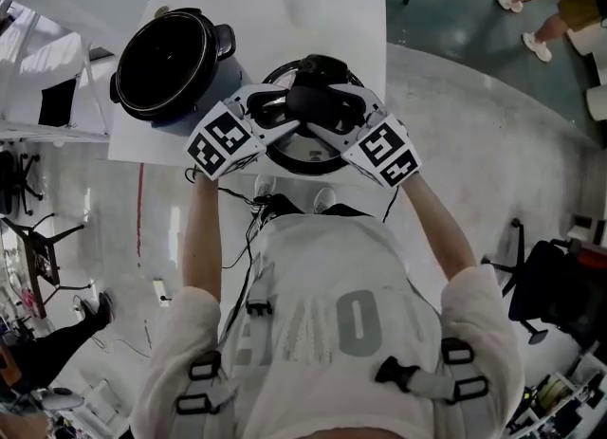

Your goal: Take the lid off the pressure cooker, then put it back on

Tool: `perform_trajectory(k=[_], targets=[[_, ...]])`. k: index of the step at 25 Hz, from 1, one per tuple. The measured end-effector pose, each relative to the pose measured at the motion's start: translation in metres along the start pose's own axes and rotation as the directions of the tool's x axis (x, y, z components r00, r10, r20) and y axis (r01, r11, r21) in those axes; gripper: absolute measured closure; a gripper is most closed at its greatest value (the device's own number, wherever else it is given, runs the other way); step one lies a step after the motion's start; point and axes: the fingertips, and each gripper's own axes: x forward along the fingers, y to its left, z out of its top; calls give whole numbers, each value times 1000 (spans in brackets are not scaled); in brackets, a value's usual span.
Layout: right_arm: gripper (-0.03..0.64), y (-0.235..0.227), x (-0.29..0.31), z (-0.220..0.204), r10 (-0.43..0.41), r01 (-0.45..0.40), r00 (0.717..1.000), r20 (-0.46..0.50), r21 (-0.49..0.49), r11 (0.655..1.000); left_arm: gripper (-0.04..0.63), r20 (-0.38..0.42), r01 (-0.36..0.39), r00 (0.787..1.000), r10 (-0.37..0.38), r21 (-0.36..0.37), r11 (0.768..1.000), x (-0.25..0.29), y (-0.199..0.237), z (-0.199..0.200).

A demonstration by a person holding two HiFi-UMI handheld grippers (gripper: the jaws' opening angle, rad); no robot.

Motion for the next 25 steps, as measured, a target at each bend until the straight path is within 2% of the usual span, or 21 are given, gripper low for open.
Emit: perform_trajectory(k=[3, 7, 16, 22, 25], targets=[[328, 2, 7, -20, 15, -14, 999, -29, 22, 1000, 379, -30, 16, 999, -17, -27, 1000, 12, -4, -17], [328, 1, 17, -39, 27, -24, 999, -37, 70, 997, 379, -22, 25, 999, -26, -78, 997, 25, -3, -34], [328, 3, 31, -64, 25, -18, 998, -60, 108, 994, 379, -50, 30, 998, -35, -89, 996, 40, -3, -59], [327, 4, 36, -81, 0, 2, 994, -109, 20, 1000, 379, -94, 14, 995, -17, -41, 999, 51, -7, -73], [327, 7, 36, -91, 0, 1, 992, -128, 9, 1000, 379, -101, 7, 995, -9, -22, 1000, 56, -12, -78]])
